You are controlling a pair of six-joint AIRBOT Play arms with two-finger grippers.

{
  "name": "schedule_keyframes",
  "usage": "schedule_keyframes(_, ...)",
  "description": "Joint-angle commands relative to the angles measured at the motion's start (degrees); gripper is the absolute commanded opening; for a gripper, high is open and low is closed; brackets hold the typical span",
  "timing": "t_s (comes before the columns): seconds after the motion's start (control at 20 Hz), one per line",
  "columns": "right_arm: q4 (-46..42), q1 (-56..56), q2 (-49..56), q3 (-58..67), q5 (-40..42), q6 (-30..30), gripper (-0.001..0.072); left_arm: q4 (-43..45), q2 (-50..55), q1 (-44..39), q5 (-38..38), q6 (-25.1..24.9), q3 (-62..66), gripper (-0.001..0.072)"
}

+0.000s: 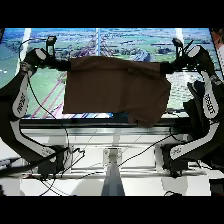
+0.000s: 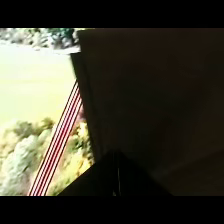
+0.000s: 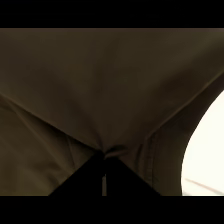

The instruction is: Fold the clothes and pants, and hang the long-sleeved shirts on hangers.

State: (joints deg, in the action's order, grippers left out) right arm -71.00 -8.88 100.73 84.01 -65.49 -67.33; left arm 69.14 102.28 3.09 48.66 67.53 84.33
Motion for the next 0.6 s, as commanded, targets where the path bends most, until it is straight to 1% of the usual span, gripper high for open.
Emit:
schedule_keyframes(0.0, -7.0, 0.0, -0.9, 0.0, -8.5, 0.2, 0.0010, 2.8, -4.0, 1.9, 4.1, 0.0, 0.1, 0.0009)
schedule_keyframes(0.15, -7.2, 0.0, -4.2, 0.0, -7.3, 0.6, 0.0010, 2.5, -7.7, 3.7, 5.4, 0.0, 0.1, 0.0009)
schedule_keyframes(0.3, -7.3, 0.0, -7.4, 0.0, -7.6, 0.8, 0.0010, 0.0, -7.6, 3.3, 9.1, 0.0, 0.1, 0.0009)
schedule_keyframes(0.55, -7.2, 0.0, -8.0, -2.4, -14.6, 0.5, 0.0021, -0.2, -4.7, 1.9, 10.2, 0.0, 0.0, 0.0012)
